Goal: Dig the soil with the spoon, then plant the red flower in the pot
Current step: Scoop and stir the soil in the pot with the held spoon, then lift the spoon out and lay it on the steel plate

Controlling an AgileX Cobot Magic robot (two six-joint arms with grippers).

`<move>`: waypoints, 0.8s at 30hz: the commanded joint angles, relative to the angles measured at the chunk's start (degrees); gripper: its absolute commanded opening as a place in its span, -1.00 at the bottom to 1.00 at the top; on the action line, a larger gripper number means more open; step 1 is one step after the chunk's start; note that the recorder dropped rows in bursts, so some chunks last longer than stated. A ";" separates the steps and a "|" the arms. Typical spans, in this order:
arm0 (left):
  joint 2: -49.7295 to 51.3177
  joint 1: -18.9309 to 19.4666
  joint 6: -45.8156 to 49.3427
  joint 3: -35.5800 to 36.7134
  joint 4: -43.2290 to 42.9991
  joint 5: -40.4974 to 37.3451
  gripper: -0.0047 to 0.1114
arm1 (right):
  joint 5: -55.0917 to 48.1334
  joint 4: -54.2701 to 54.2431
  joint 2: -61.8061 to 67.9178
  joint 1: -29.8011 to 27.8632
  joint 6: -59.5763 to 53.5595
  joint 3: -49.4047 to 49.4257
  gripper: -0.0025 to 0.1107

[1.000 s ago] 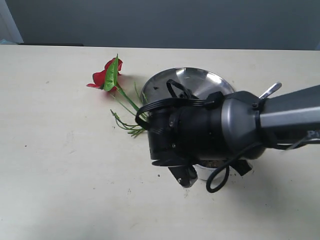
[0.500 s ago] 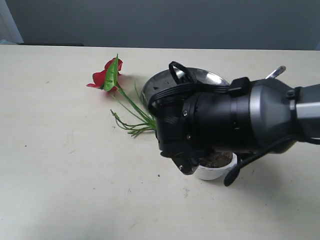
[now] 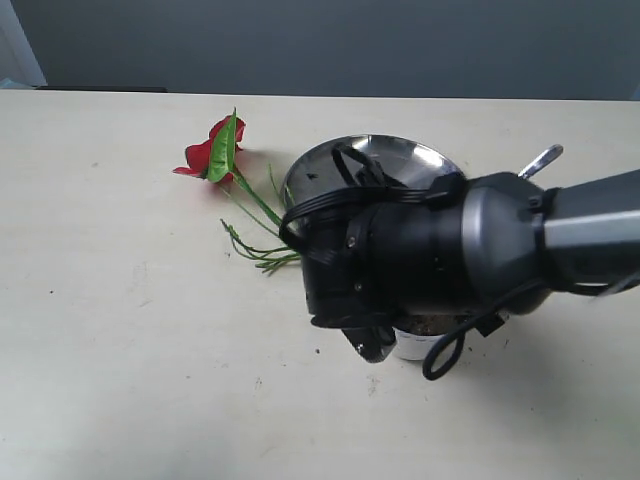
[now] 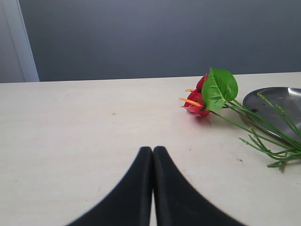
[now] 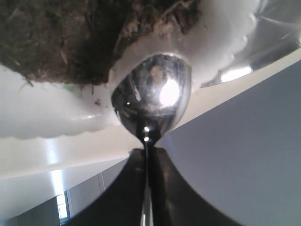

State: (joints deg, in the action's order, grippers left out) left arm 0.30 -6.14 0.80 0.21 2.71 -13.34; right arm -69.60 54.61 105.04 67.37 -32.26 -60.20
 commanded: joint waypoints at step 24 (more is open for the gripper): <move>-0.30 -0.36 -0.22 -0.21 0.02 0.43 -0.91 | -0.36 1.24 -13.09 -0.08 4.52 -0.12 -0.97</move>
State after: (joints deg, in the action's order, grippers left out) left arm 0.30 -6.14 0.80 0.21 2.71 -13.34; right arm -69.37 56.07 94.61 67.37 -29.34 -60.20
